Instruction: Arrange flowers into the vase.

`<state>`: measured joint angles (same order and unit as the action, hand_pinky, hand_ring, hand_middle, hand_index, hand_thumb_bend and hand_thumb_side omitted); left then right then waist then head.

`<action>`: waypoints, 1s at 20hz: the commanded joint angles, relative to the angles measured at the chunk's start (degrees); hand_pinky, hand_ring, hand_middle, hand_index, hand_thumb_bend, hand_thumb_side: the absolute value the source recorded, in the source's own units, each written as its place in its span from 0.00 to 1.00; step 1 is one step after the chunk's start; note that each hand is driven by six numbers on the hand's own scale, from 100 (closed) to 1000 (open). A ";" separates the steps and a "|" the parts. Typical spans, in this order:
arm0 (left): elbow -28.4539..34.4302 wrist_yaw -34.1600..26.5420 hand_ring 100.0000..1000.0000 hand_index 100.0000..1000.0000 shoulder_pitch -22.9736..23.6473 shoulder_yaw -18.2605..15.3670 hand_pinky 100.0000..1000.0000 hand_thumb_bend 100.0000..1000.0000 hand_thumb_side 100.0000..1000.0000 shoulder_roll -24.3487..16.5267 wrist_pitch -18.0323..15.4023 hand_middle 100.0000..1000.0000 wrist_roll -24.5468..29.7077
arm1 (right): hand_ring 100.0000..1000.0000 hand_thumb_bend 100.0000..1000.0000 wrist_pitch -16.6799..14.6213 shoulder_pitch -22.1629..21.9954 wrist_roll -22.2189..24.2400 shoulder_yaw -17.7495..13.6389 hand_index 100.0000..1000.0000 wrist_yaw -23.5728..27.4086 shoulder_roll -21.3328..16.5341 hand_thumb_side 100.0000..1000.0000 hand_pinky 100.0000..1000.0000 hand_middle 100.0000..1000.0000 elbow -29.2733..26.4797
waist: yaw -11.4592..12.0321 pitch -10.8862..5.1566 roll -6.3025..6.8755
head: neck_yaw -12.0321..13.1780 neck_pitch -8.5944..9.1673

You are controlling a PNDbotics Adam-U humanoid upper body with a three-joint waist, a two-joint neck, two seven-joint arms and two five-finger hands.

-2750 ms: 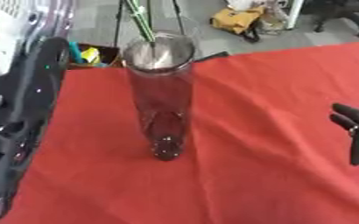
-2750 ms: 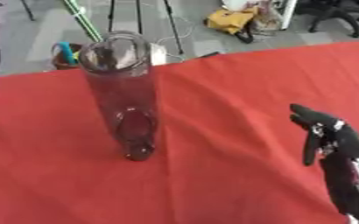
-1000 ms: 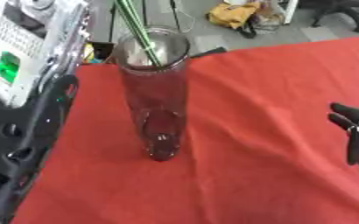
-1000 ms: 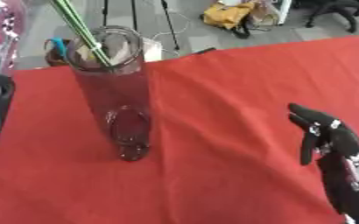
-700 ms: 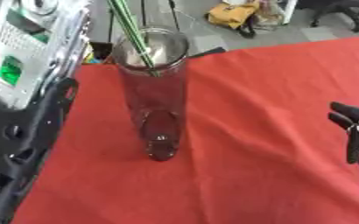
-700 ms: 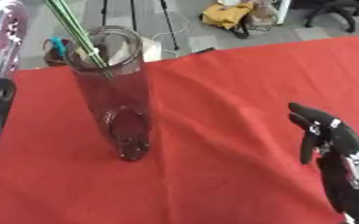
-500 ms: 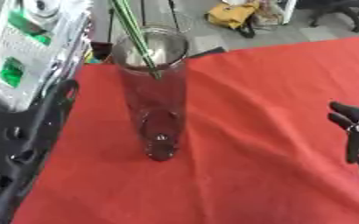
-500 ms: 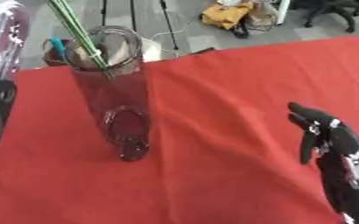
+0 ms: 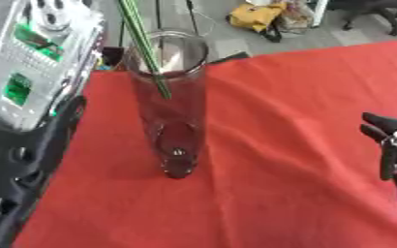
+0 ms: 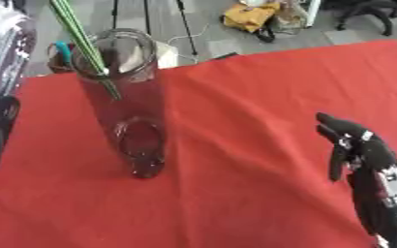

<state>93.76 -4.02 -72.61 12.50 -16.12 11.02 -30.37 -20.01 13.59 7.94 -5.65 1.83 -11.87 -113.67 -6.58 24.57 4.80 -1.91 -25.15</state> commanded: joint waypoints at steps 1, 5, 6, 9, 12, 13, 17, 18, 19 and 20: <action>0.48 1.05 0.00 0.05 -0.78 0.54 0.00 0.00 0.94 -1.22 -0.35 0.00 1.19 | 0.91 0.00 0.08 0.36 -0.10 -0.30 0.80 -0.37 -0.39 1.00 0.91 0.17 -0.92 | 0.18 -1.18 -0.47 | -0.24 0.36; 0.44 1.92 0.00 0.07 -0.50 0.77 0.00 0.00 0.94 -1.32 -1.13 0.00 2.46 | 0.91 0.00 0.11 0.41 -0.15 -0.34 0.80 -0.38 -0.43 1.00 0.91 0.17 -0.92 | 0.28 -1.18 -0.49 | -0.35 0.44; 0.46 2.15 0.00 0.08 -0.45 0.81 0.00 0.00 0.93 -1.37 -1.44 0.00 2.70 | 0.91 0.00 0.10 0.40 -0.18 -0.36 0.80 -0.36 -0.45 1.00 0.91 0.17 -0.92 | 0.29 -1.18 -0.48 | -0.39 0.50; 0.30 2.84 0.00 0.09 -0.26 1.03 0.00 0.00 0.94 -1.37 -2.43 0.00 3.74 | 0.91 0.00 0.19 0.45 -0.20 -0.36 0.80 -0.37 -0.46 1.00 0.91 0.17 -0.92 | 0.35 -1.16 -0.43 | -0.48 0.70; 0.00 3.55 0.00 0.10 -0.10 1.07 0.00 0.00 0.94 -1.41 -3.22 0.00 4.45 | 0.91 0.00 0.24 0.52 -0.19 -0.37 0.80 -0.38 -0.46 1.00 0.91 0.17 -0.92 | 0.36 -1.11 -0.43 | -0.60 0.83; -0.06 4.02 0.00 0.11 -0.06 1.18 0.00 0.00 0.94 -1.54 -3.42 0.00 4.79 | 0.91 0.00 0.23 0.51 -0.20 -0.40 0.80 -0.39 -0.46 1.00 0.91 0.17 -0.92 | 0.37 -1.10 -0.42 | -0.67 0.82; -0.27 6.52 0.00 0.16 0.18 1.48 0.00 0.00 0.93 -1.84 -4.06 0.04 6.45 | 0.91 0.00 0.33 0.57 -0.22 -0.42 0.80 -0.48 -0.42 1.00 0.91 0.17 -0.92 | 0.42 -1.03 -0.38 | -0.84 0.98; -0.36 7.12 0.00 0.16 0.23 1.51 0.00 0.00 0.92 -1.89 -4.14 0.04 6.76 | 0.91 0.00 0.34 0.57 -0.23 -0.43 0.80 -0.50 -0.41 1.00 0.91 0.17 -0.92 | 0.44 -1.02 -0.39 | -0.86 1.02; -0.45 7.79 0.00 0.17 0.30 1.59 0.00 0.00 0.92 -2.03 -4.24 0.05 7.13 | 0.91 0.00 0.34 0.55 -0.26 -0.47 0.80 -0.53 -0.40 1.00 0.91 0.17 -0.92 | 0.46 -1.03 -0.40 | -0.89 0.98; -0.52 8.47 0.00 0.17 0.36 1.65 0.00 0.00 0.92 -2.16 -4.33 0.05 7.50 | 0.91 0.00 0.35 0.53 -0.29 -0.50 0.80 -0.57 -0.40 1.00 0.91 0.17 -0.92 | 0.48 -1.03 -0.39 | -0.91 0.93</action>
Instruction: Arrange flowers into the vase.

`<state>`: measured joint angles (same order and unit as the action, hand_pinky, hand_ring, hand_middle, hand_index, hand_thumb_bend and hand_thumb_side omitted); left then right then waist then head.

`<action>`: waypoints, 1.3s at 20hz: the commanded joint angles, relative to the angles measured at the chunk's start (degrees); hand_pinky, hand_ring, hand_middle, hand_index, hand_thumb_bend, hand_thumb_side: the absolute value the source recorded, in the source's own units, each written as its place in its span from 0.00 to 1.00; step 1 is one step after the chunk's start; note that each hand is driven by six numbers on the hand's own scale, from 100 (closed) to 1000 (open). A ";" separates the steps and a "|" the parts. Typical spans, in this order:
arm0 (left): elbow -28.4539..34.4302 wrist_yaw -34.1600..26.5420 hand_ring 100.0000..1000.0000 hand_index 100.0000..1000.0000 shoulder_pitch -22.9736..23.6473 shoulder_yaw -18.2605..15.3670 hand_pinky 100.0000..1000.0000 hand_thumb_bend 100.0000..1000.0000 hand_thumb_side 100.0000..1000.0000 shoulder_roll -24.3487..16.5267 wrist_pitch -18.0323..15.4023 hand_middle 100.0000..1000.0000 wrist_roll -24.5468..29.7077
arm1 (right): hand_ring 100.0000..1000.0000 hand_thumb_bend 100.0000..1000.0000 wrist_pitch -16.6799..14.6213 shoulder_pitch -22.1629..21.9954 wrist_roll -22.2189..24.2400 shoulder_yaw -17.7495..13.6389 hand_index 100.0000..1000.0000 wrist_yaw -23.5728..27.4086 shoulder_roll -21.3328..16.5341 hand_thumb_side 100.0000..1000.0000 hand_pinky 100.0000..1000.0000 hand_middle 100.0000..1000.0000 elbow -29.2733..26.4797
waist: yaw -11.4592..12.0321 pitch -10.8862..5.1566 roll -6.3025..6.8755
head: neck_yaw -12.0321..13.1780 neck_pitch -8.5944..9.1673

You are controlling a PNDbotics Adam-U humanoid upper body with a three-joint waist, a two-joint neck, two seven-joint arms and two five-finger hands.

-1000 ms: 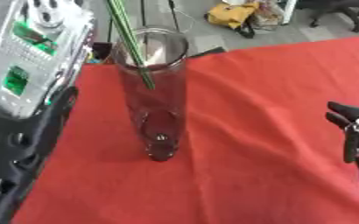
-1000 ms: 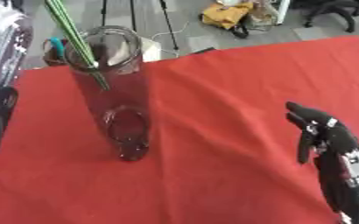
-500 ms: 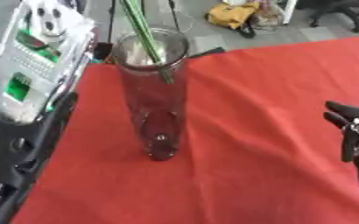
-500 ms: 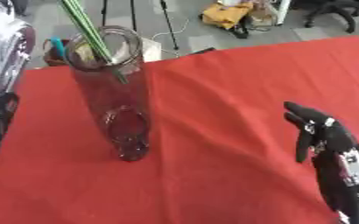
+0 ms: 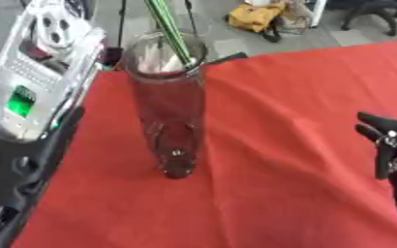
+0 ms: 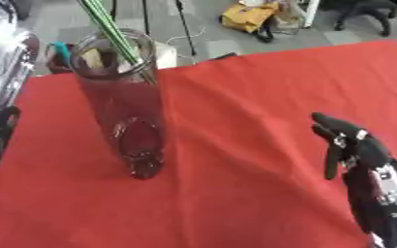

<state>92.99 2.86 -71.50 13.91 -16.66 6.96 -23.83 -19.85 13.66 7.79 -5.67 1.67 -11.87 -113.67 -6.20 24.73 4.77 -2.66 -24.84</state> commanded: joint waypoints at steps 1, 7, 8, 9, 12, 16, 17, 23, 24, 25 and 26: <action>0.21 2.29 0.00 0.17 -0.68 0.32 0.00 0.00 0.92 -1.77 -0.39 0.05 1.35 | 0.91 0.00 0.21 0.44 -0.18 -0.51 0.80 -0.45 -0.38 1.00 0.91 0.17 -0.92 | 0.12 -1.20 -0.36 | -0.17 0.55; -0.25 4.52 0.00 0.16 -0.23 1.05 0.06 0.00 0.89 -2.77 -0.48 0.11 2.99 | 0.91 0.00 0.40 0.35 -0.38 -0.58 0.80 -0.46 -0.38 1.00 0.91 0.17 -0.92 | 0.36 -1.25 -0.36 | -0.46 0.30; -0.35 5.22 0.00 0.16 -0.05 1.26 0.07 0.00 0.89 -3.19 -0.38 0.12 3.68 | 0.91 0.00 0.44 0.33 -0.44 -0.61 0.80 -0.51 -0.34 1.00 0.91 0.17 -0.92 | 0.41 -1.25 -0.43 | -0.53 0.28; -0.41 5.99 0.00 0.16 0.11 1.37 0.07 0.00 0.88 -3.48 -0.26 0.12 4.45 | 0.91 0.00 0.48 0.29 -0.50 -0.63 0.80 -0.56 -0.30 1.00 0.91 0.17 -0.92 | 0.45 -1.25 -0.46 | -0.56 0.24; -0.54 8.15 0.00 0.15 0.53 1.56 0.09 0.00 0.87 -3.99 0.34 0.13 6.72 | 0.91 0.00 0.61 0.24 -0.65 -0.63 0.80 -0.69 -0.25 1.00 0.91 0.17 -0.92 | 0.61 -1.30 -0.51 | -0.67 0.14; -0.38 10.05 0.01 0.15 0.96 1.72 0.11 0.00 0.87 -4.66 1.43 0.15 9.73 | 0.91 0.00 0.66 0.12 -0.83 -0.67 0.80 -0.71 -0.28 1.00 0.91 0.17 -0.92 | 0.85 -1.44 -0.59 | -0.82 0.01; -0.35 10.29 0.02 0.15 1.05 1.64 0.11 0.00 0.87 -4.75 1.74 0.15 10.22 | 0.91 0.00 0.67 0.11 -0.86 -0.67 0.80 -0.70 -0.28 1.00 0.91 0.17 -0.92 | 0.89 -1.46 -0.62 | -0.85 0.04; -0.50 11.70 0.06 0.25 1.66 1.73 0.16 0.00 0.85 -5.43 3.28 0.21 12.52 | 0.91 0.00 0.64 -0.06 -0.98 -0.74 0.79 -0.67 -0.31 1.00 0.91 0.17 -0.92 | 1.00 -1.66 -0.72 | -1.08 0.01; -0.59 12.02 0.07 0.27 1.74 1.81 0.18 0.00 0.84 -5.54 3.50 0.23 13.13 | 0.91 0.00 0.65 -0.07 -0.99 -0.74 0.79 -0.65 -0.33 1.00 0.91 0.17 -0.92 | 1.01 -1.68 -0.70 | -1.10 0.03; -0.67 12.34 0.09 0.30 1.80 1.86 0.19 0.00 0.84 -5.60 3.72 0.24 13.74 | 0.91 0.00 0.68 -0.07 -0.99 -0.73 0.79 -0.63 -0.34 1.00 0.91 0.17 -0.92 | 1.03 -1.70 -0.71 | -1.10 0.03; -0.72 12.65 0.10 0.33 1.88 1.90 0.21 0.00 0.84 -5.63 3.92 0.26 14.38 | 0.91 0.00 0.71 -0.07 -0.96 -0.72 0.79 -0.61 -0.34 1.00 0.91 0.17 -0.92 | 1.05 -1.71 -0.72 | -1.11 0.03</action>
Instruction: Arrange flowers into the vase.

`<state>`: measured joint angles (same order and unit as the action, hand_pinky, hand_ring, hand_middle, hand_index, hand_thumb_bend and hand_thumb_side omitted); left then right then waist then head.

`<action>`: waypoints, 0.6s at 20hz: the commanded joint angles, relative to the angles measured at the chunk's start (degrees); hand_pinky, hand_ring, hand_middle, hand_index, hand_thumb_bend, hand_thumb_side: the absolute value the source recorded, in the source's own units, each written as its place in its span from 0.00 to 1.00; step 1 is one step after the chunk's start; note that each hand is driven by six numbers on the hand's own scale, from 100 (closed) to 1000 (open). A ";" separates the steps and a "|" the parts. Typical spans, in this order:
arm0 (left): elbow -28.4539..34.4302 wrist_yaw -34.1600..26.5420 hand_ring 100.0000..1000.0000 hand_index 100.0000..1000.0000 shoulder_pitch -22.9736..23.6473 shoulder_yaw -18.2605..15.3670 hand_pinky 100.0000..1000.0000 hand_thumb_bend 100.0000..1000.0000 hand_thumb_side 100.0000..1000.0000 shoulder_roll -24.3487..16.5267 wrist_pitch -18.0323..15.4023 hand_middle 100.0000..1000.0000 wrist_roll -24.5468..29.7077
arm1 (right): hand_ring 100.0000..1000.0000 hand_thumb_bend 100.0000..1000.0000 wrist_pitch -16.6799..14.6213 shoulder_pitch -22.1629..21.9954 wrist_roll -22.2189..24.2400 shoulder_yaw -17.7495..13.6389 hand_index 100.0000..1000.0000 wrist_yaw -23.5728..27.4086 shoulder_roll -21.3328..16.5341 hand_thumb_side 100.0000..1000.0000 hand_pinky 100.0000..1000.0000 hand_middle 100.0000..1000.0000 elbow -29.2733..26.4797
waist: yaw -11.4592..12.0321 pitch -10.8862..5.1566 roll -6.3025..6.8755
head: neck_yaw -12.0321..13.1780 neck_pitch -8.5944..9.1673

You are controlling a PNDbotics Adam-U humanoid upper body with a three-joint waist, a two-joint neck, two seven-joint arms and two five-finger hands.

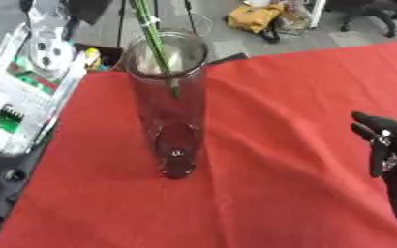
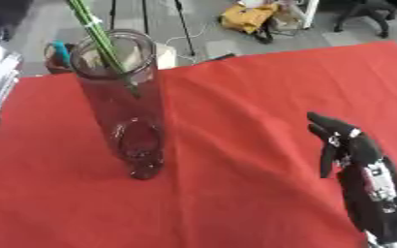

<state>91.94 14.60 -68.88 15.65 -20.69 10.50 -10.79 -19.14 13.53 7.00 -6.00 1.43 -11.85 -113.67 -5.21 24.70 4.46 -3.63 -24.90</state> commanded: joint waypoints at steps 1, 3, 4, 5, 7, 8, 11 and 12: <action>0.32 1.16 0.10 0.34 -0.67 0.14 0.21 0.00 0.84 -1.62 0.53 0.27 1.87 | 0.91 0.00 0.01 0.05 -0.16 -0.39 0.79 -0.37 -0.34 1.00 0.91 0.17 -0.92 | 0.07 -1.68 -0.42 | -0.16 0.12; 0.34 1.52 0.12 0.36 -0.53 -0.03 0.23 0.00 0.84 -1.62 0.70 0.29 2.40 | 0.91 0.00 -0.01 0.04 -0.22 -0.45 0.79 -0.40 -0.31 1.00 0.91 0.17 -0.92 | 0.04 -1.66 -0.47 | -0.18 0.23; 0.34 1.66 0.13 0.37 -0.47 -0.10 0.23 0.00 0.84 -1.61 0.76 0.30 2.49 | 0.91 0.00 -0.05 0.04 -0.23 -0.46 0.79 -0.41 -0.31 1.00 0.91 0.17 -0.92 | 0.00 -1.63 -0.47 | -0.20 0.28; 0.33 1.78 0.14 0.38 -0.42 -0.13 0.24 0.00 0.85 -1.61 0.77 0.31 2.55 | 0.91 0.00 -0.05 0.05 -0.23 -0.46 0.79 -0.44 -0.29 1.00 0.91 0.17 -0.92 | -0.01 -1.59 -0.48 | -0.22 0.34; 0.28 2.05 0.15 0.39 -0.32 -0.03 0.25 0.00 0.85 -1.65 0.65 0.32 2.83 | 0.91 0.00 0.06 0.07 -0.23 -0.45 0.80 -0.56 -0.22 1.00 0.91 0.17 -0.92 | -0.02 -1.51 -0.49 | -0.25 0.44; 0.21 2.25 0.15 0.39 -0.27 0.06 0.25 0.00 0.85 -1.71 0.59 0.33 3.07 | 0.91 0.00 0.09 0.09 -0.22 -0.44 0.80 -0.64 -0.19 1.00 0.91 0.17 -0.92 | -0.02 -1.45 -0.48 | -0.26 0.48; -0.14 2.99 0.15 0.39 -0.14 0.34 0.26 0.00 0.84 -1.85 0.62 0.33 4.13 | 0.91 0.00 0.17 0.16 -0.20 -0.39 0.80 -0.78 -0.15 1.00 0.92 0.16 -0.92 | -0.02 -1.36 -0.44 | -0.28 0.50; -0.25 3.28 0.16 0.39 -0.10 0.41 0.26 0.00 0.84 -1.90 0.68 0.33 4.58 | 0.91 0.00 0.18 0.17 -0.21 -0.39 0.80 -0.82 -0.13 1.00 0.92 0.16 -0.92 | -0.01 -1.33 -0.45 | -0.31 0.48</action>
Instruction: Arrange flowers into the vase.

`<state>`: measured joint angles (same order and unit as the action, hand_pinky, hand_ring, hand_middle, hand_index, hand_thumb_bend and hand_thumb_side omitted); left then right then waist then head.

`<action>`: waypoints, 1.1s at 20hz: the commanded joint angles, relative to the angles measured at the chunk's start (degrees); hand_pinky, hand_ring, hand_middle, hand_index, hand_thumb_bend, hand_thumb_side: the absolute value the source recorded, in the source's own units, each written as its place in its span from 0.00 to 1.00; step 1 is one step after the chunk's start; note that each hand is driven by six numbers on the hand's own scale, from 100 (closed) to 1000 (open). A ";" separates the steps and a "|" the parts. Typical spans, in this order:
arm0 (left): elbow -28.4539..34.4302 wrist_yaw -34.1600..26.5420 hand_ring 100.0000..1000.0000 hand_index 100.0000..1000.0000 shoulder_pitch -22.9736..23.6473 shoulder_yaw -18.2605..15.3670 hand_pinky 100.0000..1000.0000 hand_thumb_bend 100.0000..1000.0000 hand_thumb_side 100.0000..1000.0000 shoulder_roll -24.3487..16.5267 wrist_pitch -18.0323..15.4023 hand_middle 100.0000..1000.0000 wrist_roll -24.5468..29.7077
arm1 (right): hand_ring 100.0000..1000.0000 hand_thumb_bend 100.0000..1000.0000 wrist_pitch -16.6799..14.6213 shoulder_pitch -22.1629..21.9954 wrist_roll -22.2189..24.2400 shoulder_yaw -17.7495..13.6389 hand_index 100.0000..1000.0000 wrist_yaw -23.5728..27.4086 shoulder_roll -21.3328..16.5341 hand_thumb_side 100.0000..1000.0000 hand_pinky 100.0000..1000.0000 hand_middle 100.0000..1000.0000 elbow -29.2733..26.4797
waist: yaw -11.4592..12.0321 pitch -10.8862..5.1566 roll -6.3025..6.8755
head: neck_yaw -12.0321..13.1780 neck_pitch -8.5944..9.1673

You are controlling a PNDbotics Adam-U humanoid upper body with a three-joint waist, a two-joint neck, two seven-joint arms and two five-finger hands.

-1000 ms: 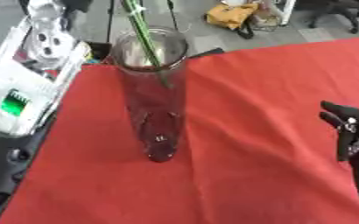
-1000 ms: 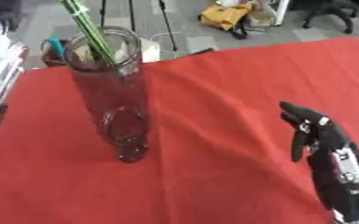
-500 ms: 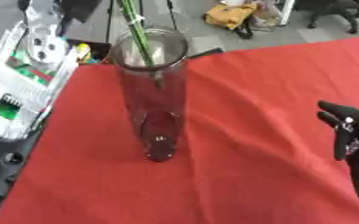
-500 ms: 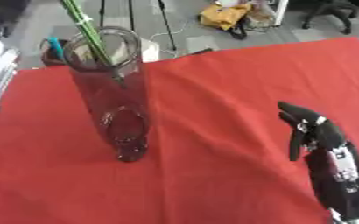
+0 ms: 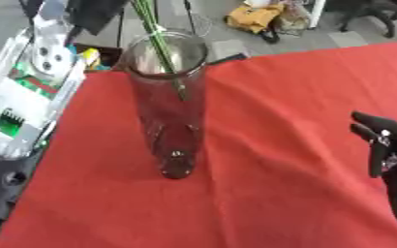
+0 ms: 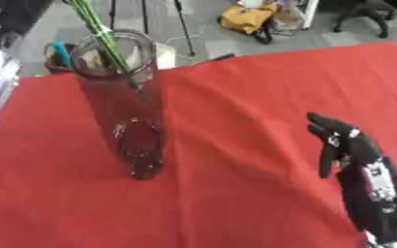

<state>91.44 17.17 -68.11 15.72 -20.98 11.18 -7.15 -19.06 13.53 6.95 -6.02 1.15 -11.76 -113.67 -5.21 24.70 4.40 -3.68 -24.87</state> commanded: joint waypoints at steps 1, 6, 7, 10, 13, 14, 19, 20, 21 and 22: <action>0.16 1.01 0.16 0.40 -0.83 0.40 0.27 0.00 0.83 -1.68 0.09 0.34 1.42 | 0.91 0.00 0.11 0.17 -0.18 -0.38 0.80 -0.58 -0.22 1.00 0.92 0.16 -0.92 | 0.01 -1.32 -0.38 | -0.26 0.41; 0.00 2.54 0.17 0.41 -0.69 0.43 0.28 0.00 0.82 -1.89 0.67 0.36 3.91 | 0.91 0.00 0.21 0.18 -0.24 -0.38 0.80 -0.76 -0.19 1.00 0.92 0.16 -0.92 | 0.07 -1.30 -0.35 | -0.33 0.40; 0.05 2.70 0.17 0.41 -0.68 0.38 0.28 0.00 0.82 -1.89 0.74 0.36 4.14 | 0.91 0.00 0.21 0.18 -0.25 -0.38 0.80 -0.77 -0.18 1.00 0.92 0.16 -0.92 | 0.07 -1.30 -0.35 | -0.33 0.40; -0.38 3.77 0.25 0.48 -0.61 0.99 0.35 0.00 0.79 -2.42 1.24 0.43 5.30 | 0.92 0.00 0.28 0.14 -0.22 -0.35 0.80 -0.77 -0.28 1.00 0.92 0.16 -0.92 | 0.30 -1.40 -0.32 | -0.37 0.28; -0.70 6.10 0.29 0.53 -0.58 1.32 0.39 0.00 0.80 -2.64 1.73 0.46 7.64 | 0.91 0.00 0.35 0.13 -0.17 -0.33 0.80 -0.69 -0.39 1.00 0.92 0.16 -0.92 | 0.53 -1.51 -0.35 | -0.40 0.25; -0.80 6.89 0.30 0.54 -0.54 1.38 0.40 0.00 0.80 -2.63 1.78 0.47 8.46 | 0.91 0.00 0.35 0.13 -0.15 -0.33 0.80 -0.65 -0.42 1.00 0.92 0.16 -0.92 | 0.58 -1.54 -0.38 | -0.43 0.29; -0.91 9.63 0.37 0.62 -0.47 1.25 0.45 0.00 0.83 -2.74 1.50 0.54 12.72 | 0.91 0.00 0.42 0.04 -0.09 -0.33 0.80 -0.50 -0.50 1.00 0.92 0.16 -0.92 | 0.84 -1.72 -0.46 | -0.52 0.31; -0.84 10.03 0.39 0.63 -0.49 1.19 0.46 0.00 0.84 -2.83 1.39 0.55 13.59 | 0.91 0.00 0.42 0.02 -0.09 -0.34 0.80 -0.48 -0.53 1.00 0.92 0.16 -0.92 | 0.89 -1.77 -0.46 | -0.54 0.28; -0.75 10.42 0.40 0.64 -0.51 1.14 0.48 0.00 0.84 -2.93 1.25 0.57 14.46 | 0.91 0.00 0.43 0.01 -0.10 -0.35 0.80 -0.45 -0.57 1.00 0.92 0.16 -0.92 | 0.95 -1.80 -0.45 | -0.56 0.26; -0.66 10.83 0.41 0.65 -0.51 1.06 0.49 0.00 0.84 -3.04 1.14 0.57 15.38 | 0.91 0.00 0.47 0.00 -0.11 -0.35 0.80 -0.42 -0.60 1.00 0.92 0.16 -0.92 | 1.00 -1.83 -0.44 | -0.58 0.24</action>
<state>89.97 27.39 -67.62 17.10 -22.48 12.48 7.17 -18.72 13.34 6.89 -6.02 0.68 -11.60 -113.67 -4.26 24.59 4.26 -4.14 -24.87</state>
